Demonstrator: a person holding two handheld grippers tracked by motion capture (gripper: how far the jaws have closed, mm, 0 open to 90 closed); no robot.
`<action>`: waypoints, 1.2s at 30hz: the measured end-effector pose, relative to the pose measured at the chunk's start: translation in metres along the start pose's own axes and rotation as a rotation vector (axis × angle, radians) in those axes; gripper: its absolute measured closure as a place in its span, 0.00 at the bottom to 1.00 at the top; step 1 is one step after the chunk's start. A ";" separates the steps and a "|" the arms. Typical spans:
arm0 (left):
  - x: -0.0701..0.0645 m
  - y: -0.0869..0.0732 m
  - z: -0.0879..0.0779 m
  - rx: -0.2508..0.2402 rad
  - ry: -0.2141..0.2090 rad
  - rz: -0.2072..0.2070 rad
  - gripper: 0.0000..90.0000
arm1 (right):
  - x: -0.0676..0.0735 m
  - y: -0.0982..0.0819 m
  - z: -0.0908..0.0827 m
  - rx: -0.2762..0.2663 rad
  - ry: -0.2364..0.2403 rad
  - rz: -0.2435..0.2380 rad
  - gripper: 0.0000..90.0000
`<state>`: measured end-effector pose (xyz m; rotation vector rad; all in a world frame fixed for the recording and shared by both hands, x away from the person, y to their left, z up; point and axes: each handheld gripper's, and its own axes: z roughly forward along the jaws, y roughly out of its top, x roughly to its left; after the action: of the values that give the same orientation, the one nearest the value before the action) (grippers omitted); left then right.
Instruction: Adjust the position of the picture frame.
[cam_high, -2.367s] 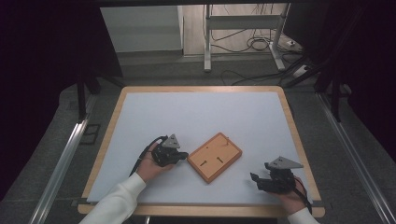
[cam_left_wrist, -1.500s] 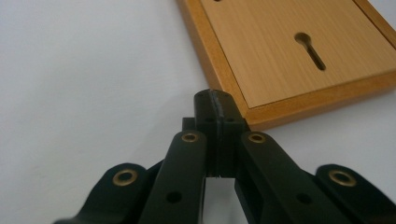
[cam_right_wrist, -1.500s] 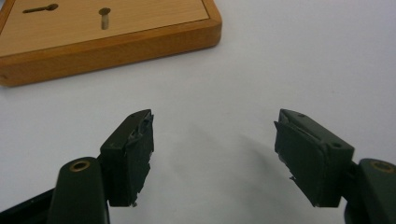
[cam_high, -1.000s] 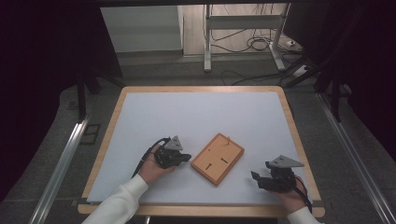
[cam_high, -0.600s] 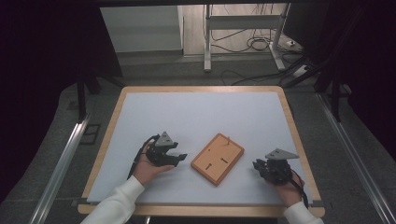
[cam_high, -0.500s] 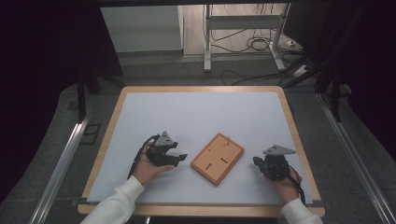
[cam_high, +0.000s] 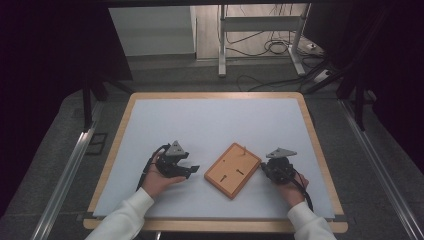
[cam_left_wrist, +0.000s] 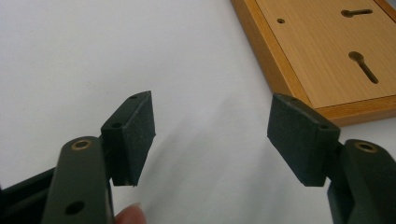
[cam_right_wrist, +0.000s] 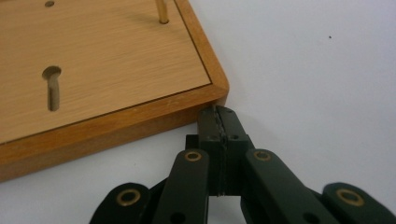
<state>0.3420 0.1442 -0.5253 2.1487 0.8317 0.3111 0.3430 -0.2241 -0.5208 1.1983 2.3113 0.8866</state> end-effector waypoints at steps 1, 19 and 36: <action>0.000 0.000 0.000 0.000 0.001 0.000 0.36 | -0.001 0.000 0.000 0.000 0.004 0.007 1.00; 0.007 -0.002 -0.001 0.000 0.009 -0.022 0.34 | 0.015 0.036 0.037 -0.015 0.031 -0.053 1.00; 0.009 -0.003 -0.001 0.008 0.014 -0.024 0.33 | 0.035 0.057 0.061 -0.035 0.085 -0.106 1.00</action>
<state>0.3474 0.1521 -0.5275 2.1450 0.8675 0.3114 0.3930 -0.1486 -0.5279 1.0327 2.3911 0.9526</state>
